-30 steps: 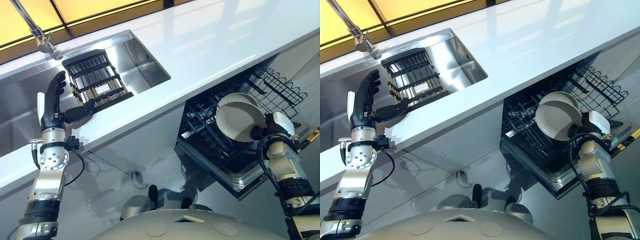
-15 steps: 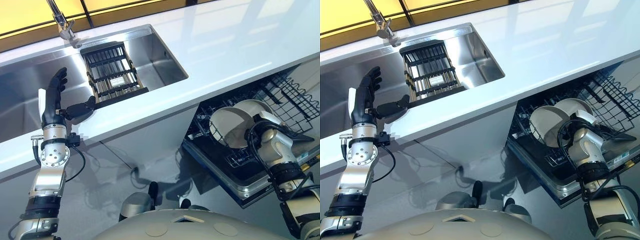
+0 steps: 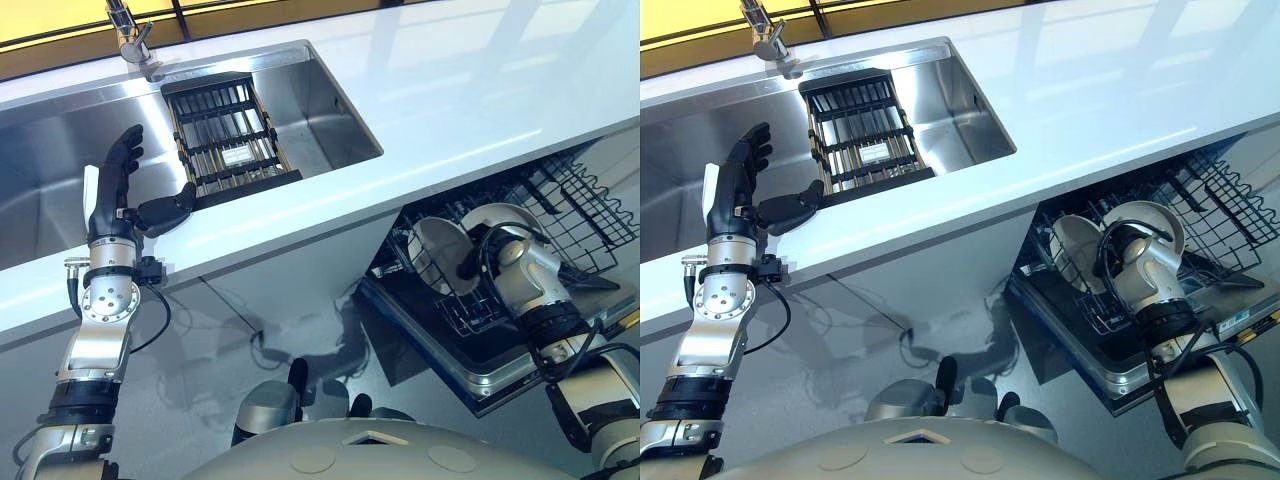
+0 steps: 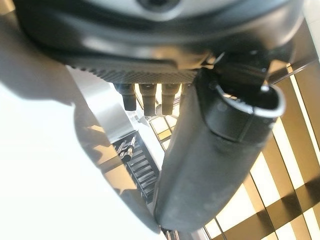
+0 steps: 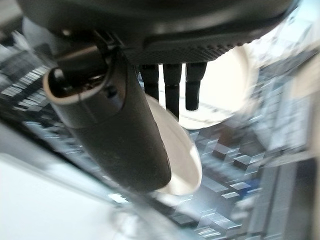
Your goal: Pick up plates and place into dishwasher.
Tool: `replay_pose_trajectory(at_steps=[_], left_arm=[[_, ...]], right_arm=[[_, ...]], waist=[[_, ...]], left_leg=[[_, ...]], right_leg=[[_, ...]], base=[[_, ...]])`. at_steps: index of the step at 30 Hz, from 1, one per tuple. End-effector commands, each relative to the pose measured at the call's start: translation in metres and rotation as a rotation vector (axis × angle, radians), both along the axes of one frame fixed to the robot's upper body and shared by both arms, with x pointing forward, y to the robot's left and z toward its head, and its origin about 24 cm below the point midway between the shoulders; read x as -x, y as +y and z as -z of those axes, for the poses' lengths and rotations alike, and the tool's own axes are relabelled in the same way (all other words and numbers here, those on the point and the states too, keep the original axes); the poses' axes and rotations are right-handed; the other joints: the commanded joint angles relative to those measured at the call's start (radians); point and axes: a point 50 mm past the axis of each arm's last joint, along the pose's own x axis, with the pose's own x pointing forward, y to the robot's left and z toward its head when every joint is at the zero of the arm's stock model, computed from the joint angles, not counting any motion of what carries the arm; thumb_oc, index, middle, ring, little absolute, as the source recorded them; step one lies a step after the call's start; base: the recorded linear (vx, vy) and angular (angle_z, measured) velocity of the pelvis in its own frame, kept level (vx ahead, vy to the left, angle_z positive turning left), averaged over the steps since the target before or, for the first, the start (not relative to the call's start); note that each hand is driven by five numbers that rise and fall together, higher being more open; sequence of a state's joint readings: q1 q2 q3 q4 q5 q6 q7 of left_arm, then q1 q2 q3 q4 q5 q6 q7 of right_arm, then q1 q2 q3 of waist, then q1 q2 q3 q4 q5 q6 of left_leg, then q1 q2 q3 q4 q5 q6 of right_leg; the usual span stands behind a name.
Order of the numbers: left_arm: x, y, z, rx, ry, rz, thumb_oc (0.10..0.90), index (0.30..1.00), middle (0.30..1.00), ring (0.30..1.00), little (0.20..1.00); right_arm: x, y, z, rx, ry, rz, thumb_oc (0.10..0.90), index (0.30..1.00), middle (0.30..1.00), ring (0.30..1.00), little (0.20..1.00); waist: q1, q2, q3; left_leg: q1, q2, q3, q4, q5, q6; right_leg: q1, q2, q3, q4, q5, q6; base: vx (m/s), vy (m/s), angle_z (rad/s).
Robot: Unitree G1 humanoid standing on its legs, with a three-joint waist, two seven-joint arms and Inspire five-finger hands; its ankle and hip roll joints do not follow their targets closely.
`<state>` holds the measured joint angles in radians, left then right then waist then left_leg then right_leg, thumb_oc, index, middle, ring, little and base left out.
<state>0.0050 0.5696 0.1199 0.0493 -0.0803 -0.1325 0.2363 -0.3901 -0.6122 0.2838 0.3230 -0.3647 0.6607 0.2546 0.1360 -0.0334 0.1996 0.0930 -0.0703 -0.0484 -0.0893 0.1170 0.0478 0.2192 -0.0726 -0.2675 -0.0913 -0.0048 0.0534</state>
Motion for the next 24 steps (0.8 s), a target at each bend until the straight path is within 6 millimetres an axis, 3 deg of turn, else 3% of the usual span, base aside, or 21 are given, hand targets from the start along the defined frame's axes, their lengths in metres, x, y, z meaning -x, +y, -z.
replay_pose_trajectory(at_steps=[1, 7, 16, 19, 24], left_arm=[[-0.009, -0.007, -0.038, -0.095, -0.174, 0.067, 0.800, 0.900, 0.900, 0.900, 0.900], [0.008, 0.001, -0.026, -0.079, -0.170, 0.016, 0.800, 0.900, 0.900, 0.900, 0.900], [0.022, 0.011, -0.023, -0.070, -0.160, -0.032, 0.800, 0.900, 0.900, 0.900, 0.900], [0.022, 0.013, -0.020, -0.067, -0.156, -0.039, 0.800, 0.900, 0.900, 0.900, 0.900], [0.022, 0.014, -0.012, -0.060, -0.146, -0.044, 0.800, 0.900, 0.900, 0.900, 0.900]], right_arm=[[-0.021, 0.006, -0.079, 0.027, -0.511, -0.014, 0.800, 0.900, 0.900, 0.900, 0.900], [0.021, -0.018, -0.077, -0.132, -0.810, 0.120, 0.800, 0.900, 0.900, 0.900, 0.900], [0.064, -0.054, -0.075, -0.125, -1.009, 0.335, 0.800, 0.900, 0.900, 0.900, 0.900], [0.069, -0.055, -0.068, -0.214, -1.027, 0.371, 0.800, 0.900, 0.900, 0.900, 0.900], [0.072, -0.049, -0.054, -0.561, -1.131, 0.471, 0.800, 0.900, 0.900, 0.900, 0.900]], waist=[[0.010, 0.019, -0.049], [-0.034, 0.030, -0.055], [-0.101, 0.045, -0.062], [-0.117, 0.048, -0.063], [-0.136, 0.054, -0.065]], left_leg=[[0.089, 0.001, 0.031, 0.007, -0.157, 0.002], [0.092, 0.003, 0.056, 0.004, -0.169, 0.011], [0.104, 0.015, 0.094, 0.002, -0.179, 0.005], [0.108, 0.018, 0.103, 0.002, -0.182, 0.001], [0.112, 0.022, 0.114, 0.002, -0.184, -0.006]], right_leg=[[-0.087, 0.031, 0.008, 0.166, -0.079, 0.036], [-0.094, 0.042, 0.038, 0.163, -0.079, 0.042], [-0.096, 0.056, 0.069, 0.164, -0.091, 0.042], [-0.096, 0.058, 0.076, 0.163, -0.096, 0.040], [-0.095, 0.061, 0.082, 0.161, -0.101, 0.038]], base=[[0.00, 0.000, 0.00], [-0.02, -0.024, -0.05], [-0.02, -0.037, -0.12], [-0.03, -0.050, -0.10], [-0.02, -0.055, -0.17]])
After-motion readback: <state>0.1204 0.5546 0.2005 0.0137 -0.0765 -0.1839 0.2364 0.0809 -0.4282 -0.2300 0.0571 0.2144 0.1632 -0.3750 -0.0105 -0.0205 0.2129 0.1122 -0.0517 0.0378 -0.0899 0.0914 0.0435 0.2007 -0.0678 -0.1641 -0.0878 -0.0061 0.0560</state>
